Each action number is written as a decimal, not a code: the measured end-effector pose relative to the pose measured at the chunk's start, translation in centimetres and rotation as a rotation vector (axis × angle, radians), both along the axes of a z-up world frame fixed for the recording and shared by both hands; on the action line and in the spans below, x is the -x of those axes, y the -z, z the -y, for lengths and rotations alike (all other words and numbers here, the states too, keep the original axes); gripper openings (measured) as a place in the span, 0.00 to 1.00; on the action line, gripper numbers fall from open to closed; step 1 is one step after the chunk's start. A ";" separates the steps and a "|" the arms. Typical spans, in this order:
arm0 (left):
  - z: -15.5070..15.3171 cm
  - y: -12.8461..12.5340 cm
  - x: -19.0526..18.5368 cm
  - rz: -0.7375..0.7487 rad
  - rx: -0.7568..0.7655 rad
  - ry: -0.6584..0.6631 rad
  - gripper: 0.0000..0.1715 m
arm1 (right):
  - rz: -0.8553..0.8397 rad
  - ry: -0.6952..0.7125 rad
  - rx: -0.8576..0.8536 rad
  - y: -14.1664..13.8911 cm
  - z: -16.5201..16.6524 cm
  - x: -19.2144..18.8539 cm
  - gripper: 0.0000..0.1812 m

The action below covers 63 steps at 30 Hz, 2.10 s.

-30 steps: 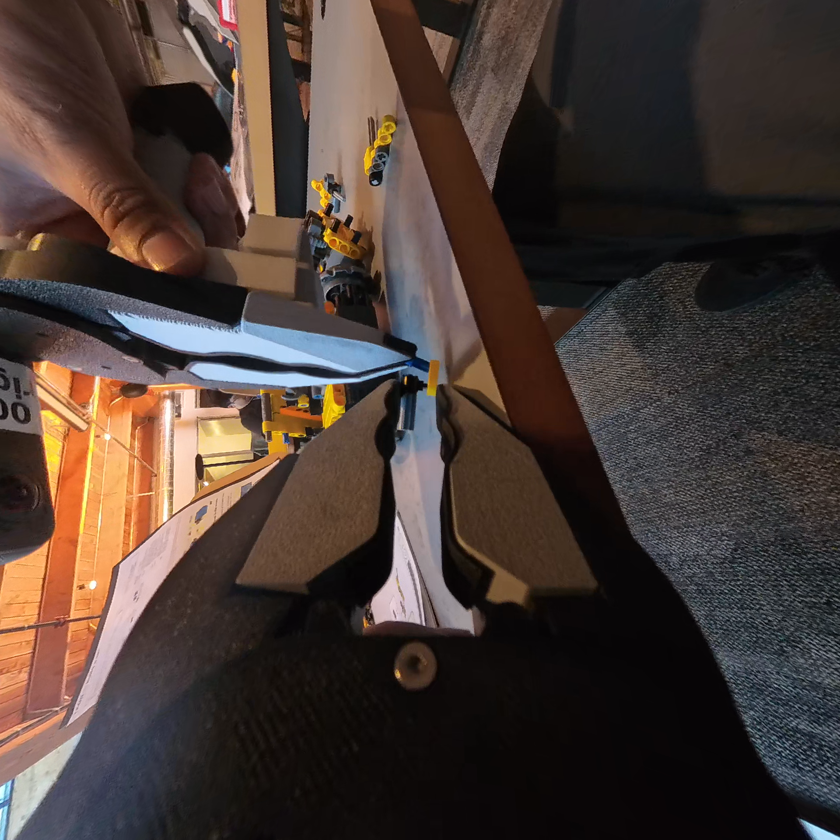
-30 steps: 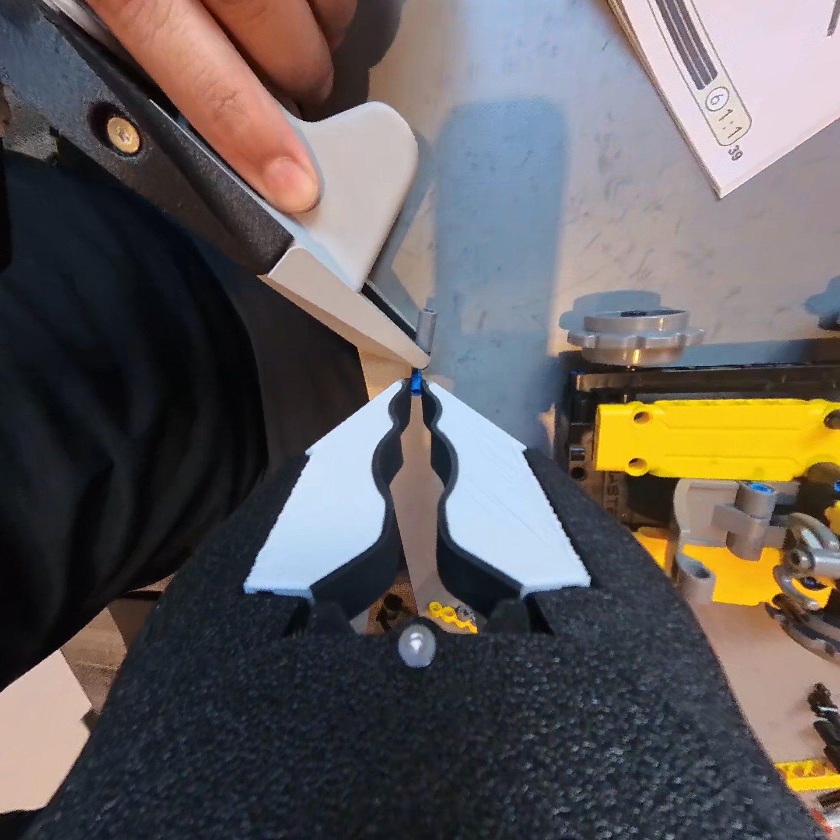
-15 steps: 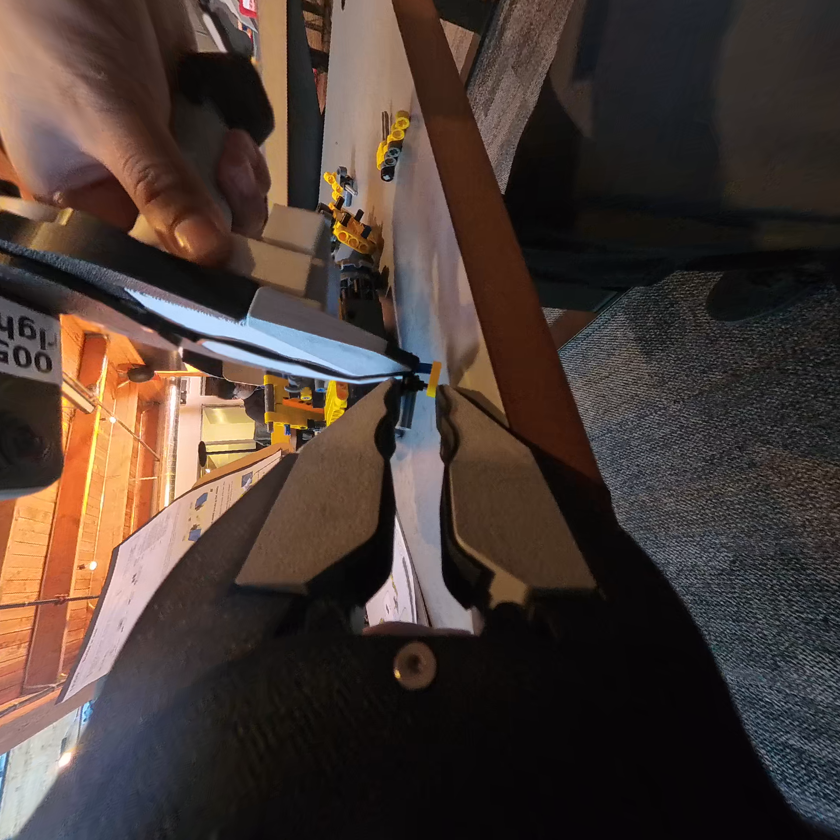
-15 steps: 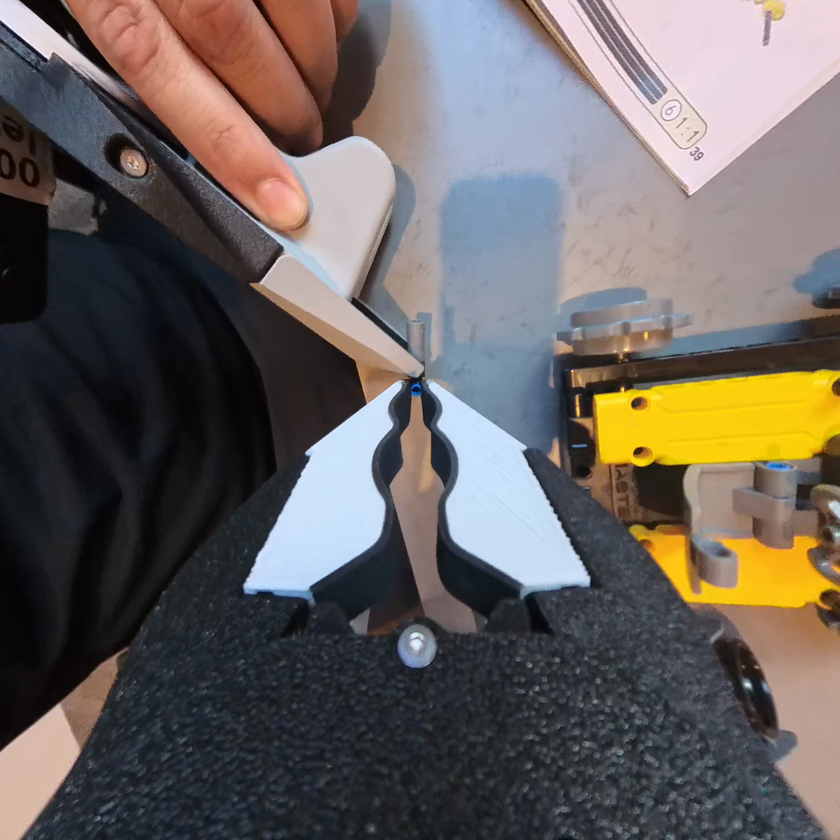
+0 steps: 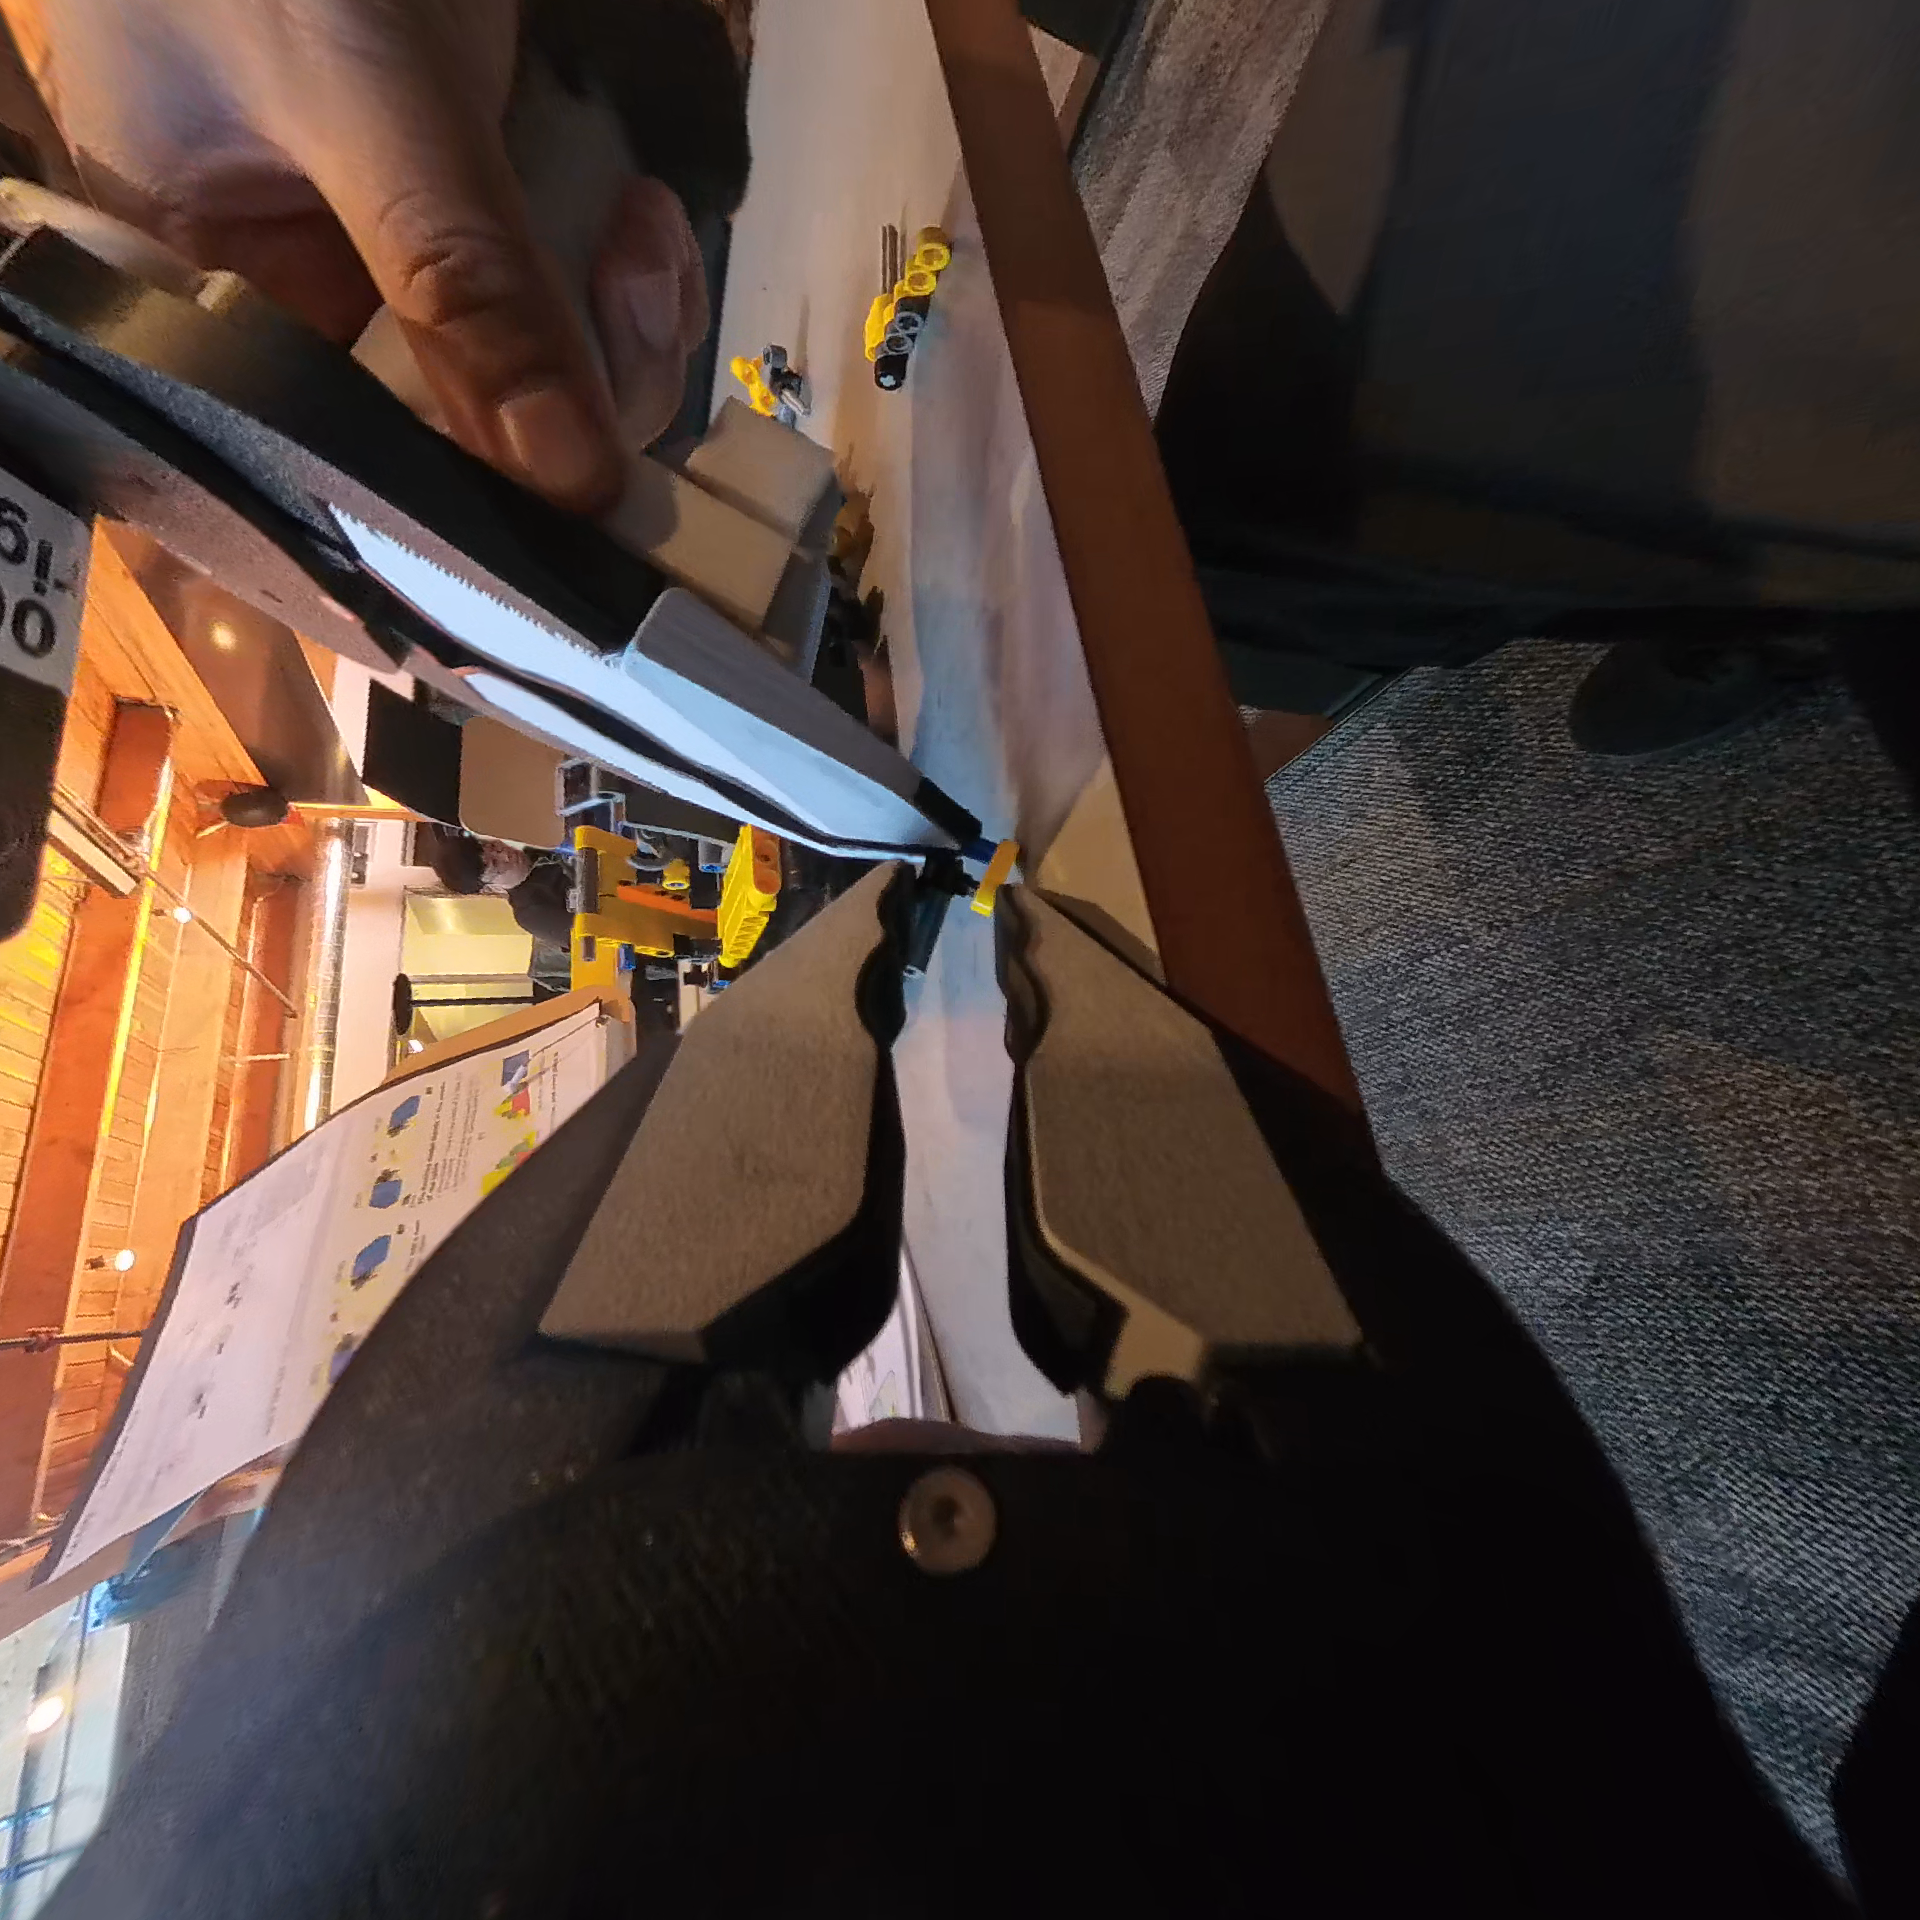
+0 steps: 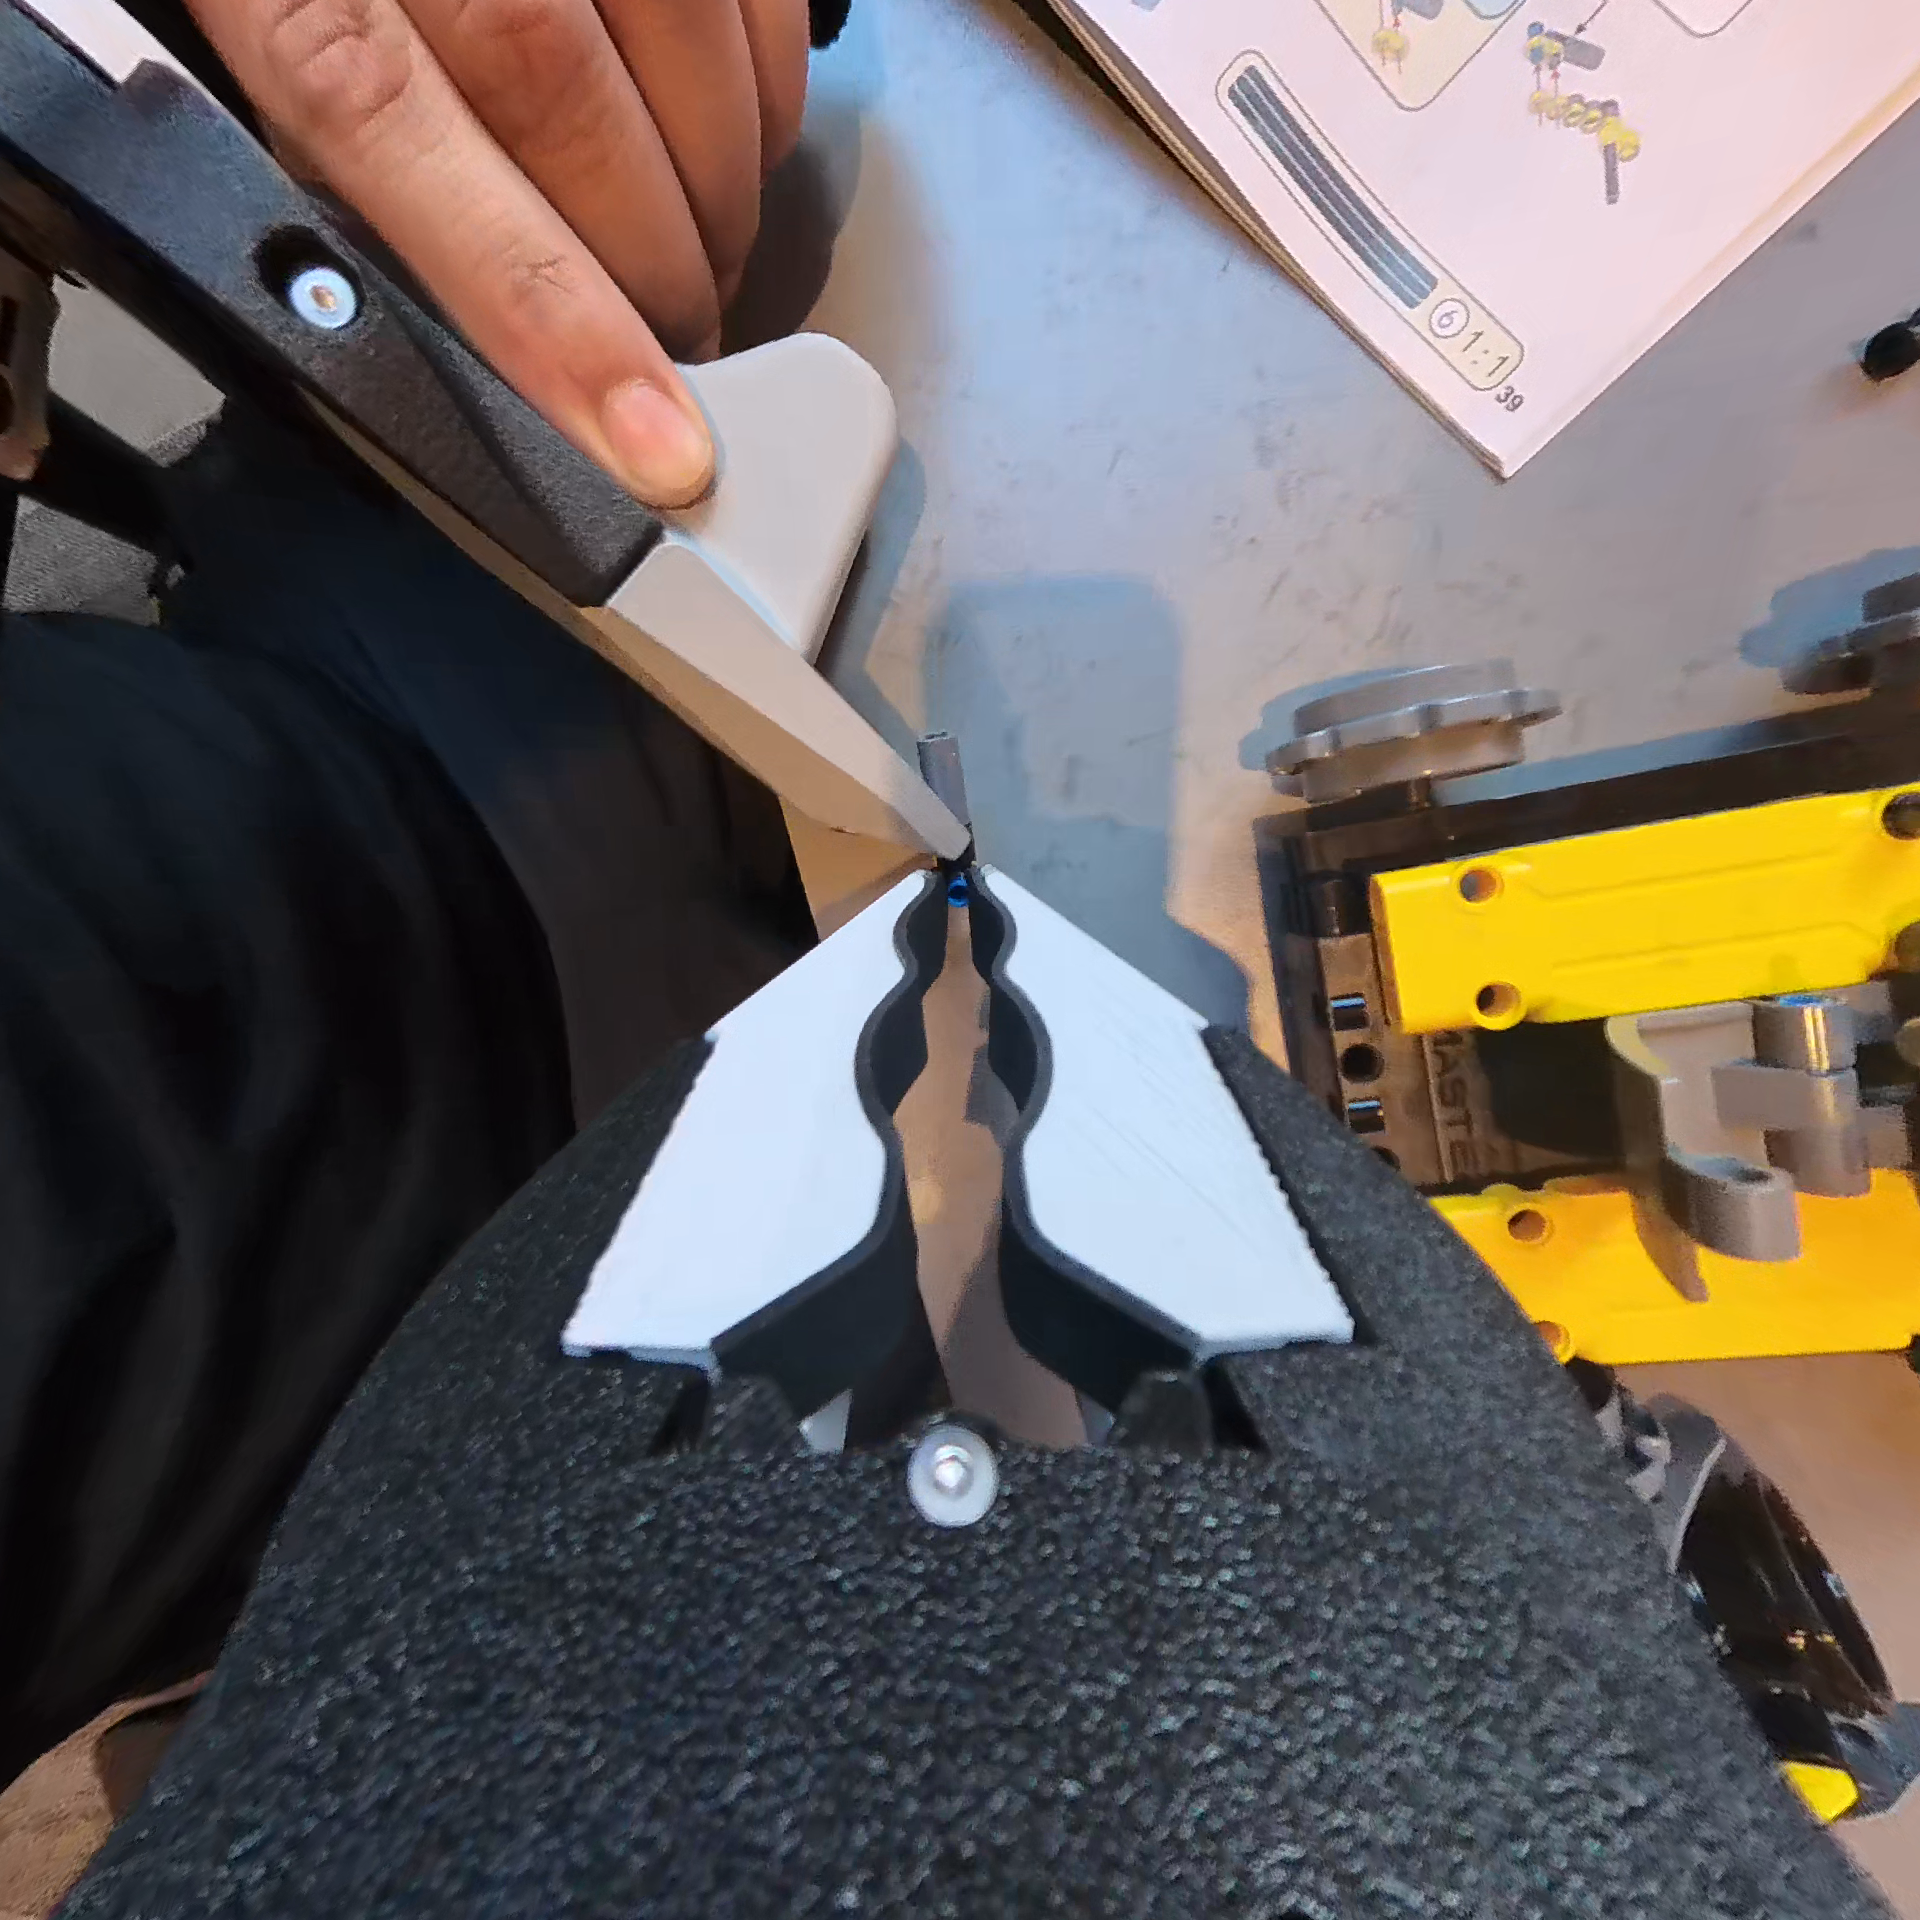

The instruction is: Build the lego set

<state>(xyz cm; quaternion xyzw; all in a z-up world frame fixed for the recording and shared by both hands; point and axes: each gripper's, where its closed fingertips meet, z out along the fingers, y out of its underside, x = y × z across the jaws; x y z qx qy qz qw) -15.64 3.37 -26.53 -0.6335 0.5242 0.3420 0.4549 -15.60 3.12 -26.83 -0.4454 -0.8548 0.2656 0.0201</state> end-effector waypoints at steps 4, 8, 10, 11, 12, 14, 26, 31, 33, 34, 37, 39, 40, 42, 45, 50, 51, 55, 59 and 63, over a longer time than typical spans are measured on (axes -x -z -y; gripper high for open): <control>0.1 0.0 0.1 0.013 0.003 0.002 0.08 | -0.027 -0.012 -0.020 0.0 0.1 0.1 0.02; 0.1 0.0 0.2 0.016 0.006 -0.003 0.08 | -0.022 -0.031 -0.039 0.0 0.2 0.2 0.02; 0.1 0.0 0.3 0.023 0.011 -0.006 0.08 | -0.016 -0.046 -0.059 0.0 0.2 0.3 0.02; 0.2 0.0 0.4 0.027 0.013 -0.007 0.08 | -0.013 -0.051 -0.065 0.0 0.2 0.3 0.02; 0.2 0.0 0.4 0.027 0.014 -0.007 0.08 | -0.010 -0.055 -0.068 0.1 0.3 0.3 0.02; 0.2 0.0 0.5 0.024 0.016 -0.012 0.08 | -0.006 -0.051 -0.049 0.4 0.4 0.3 0.02; -0.2 -0.1 1.1 0.031 0.001 -0.047 0.08 | -0.195 0.152 0.176 -0.3 0.3 1.4 0.22; -0.3 -0.8 1.4 0.083 -0.021 -0.063 0.08 | -0.415 0.180 0.149 -1.7 -0.5 1.5 0.23; -0.3 -1.0 1.5 0.112 -0.023 -0.068 0.08 | -0.484 0.170 0.127 -1.9 -0.9 1.3 0.23; -0.3 -1.2 1.6 0.126 -0.025 -0.073 0.08 | -0.509 0.158 0.118 -1.9 -1.0 1.2 0.23; -0.4 -1.6 1.8 0.169 -0.034 -0.078 0.08 | -0.572 0.116 0.123 -2.5 -0.6 0.7 0.22; -0.4 -1.9 2.0 0.196 -0.037 -0.088 0.08 | -0.595 0.103 0.109 -2.7 -0.6 0.7 0.22; -0.5 -2.0 2.1 0.208 -0.039 -0.092 0.08 | -0.609 0.099 0.100 -2.8 -0.6 0.7 0.21; -0.5 -2.2 2.3 0.236 -0.039 -0.097 0.08 | -0.691 0.095 0.062 -3.5 -0.9 0.8 0.19; -0.6 -2.4 2.6 0.263 -0.042 -0.104 0.08 | -0.826 0.105 0.009 -4.9 -1.6 0.9 0.15; -0.8 -2.7 2.9 0.324 -0.031 -0.115 0.08 | -0.834 0.079 0.035 -5.0 -1.0 0.7 0.18; -0.8 -2.9 3.1 0.342 -0.034 -0.121 0.08 | -0.831 0.078 0.034 -5.0 -1.0 0.8 0.18; -0.8 -4.0 3.4 0.453 -0.044 -0.119 0.08 | -0.839 0.075 0.035 -5.0 -0.8 0.9 0.18; -0.6 -5.0 3.3 0.588 -0.034 -0.082 0.08 | -0.826 0.085 0.040 -5.0 -0.9 1.3 0.19; -0.2 -6.3 1.8 0.870 0.057 -0.004 0.08 | -0.814 0.097 0.053 -5.0 -1.0 1.6 0.22</control>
